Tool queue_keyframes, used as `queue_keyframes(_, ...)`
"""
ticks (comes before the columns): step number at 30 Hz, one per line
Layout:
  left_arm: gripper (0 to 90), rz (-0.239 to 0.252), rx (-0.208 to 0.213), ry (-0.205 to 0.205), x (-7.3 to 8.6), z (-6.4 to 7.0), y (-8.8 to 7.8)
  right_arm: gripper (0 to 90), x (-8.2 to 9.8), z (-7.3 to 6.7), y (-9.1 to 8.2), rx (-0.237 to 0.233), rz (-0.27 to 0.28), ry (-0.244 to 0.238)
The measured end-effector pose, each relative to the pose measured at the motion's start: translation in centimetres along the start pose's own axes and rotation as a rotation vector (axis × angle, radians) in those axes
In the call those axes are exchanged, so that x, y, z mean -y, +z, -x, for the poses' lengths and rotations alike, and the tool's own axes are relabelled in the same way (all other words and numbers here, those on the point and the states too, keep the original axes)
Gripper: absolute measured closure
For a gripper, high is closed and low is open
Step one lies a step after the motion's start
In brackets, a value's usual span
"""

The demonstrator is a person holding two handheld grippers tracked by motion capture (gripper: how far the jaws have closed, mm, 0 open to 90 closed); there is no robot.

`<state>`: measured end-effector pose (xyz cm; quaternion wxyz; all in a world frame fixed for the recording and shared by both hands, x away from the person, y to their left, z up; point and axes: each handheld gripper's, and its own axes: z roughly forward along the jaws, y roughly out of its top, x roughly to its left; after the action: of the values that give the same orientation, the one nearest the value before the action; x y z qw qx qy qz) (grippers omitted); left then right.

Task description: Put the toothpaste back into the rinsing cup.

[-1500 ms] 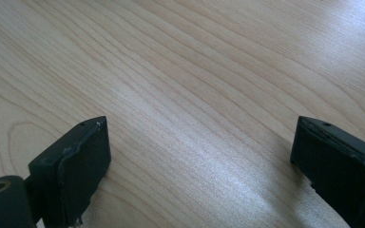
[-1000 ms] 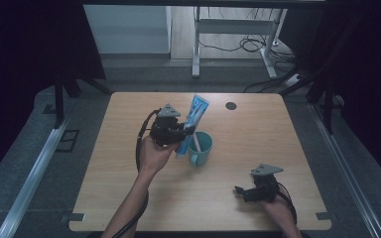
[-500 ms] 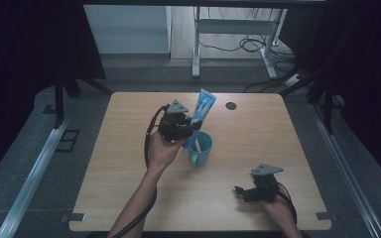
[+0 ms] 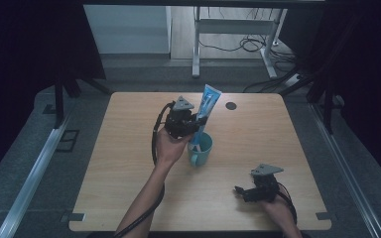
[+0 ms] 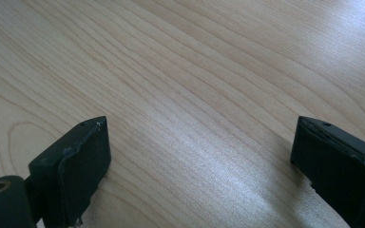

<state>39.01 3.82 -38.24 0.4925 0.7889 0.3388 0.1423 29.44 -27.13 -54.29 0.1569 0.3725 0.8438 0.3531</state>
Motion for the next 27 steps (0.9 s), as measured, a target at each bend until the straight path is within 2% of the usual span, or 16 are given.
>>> queue_keyframes(10,73.0,0.009,-0.007,-0.002,0.3,0.1,1.5,5.6,0.0,0.0,0.0,-0.001,0.001,0.001)
queue_keyframes(27,72.8,0.012,-0.021,-0.015,2.5,0.2,3.4,5.6,0.0,0.0,0.0,-0.001,0.000,0.001)
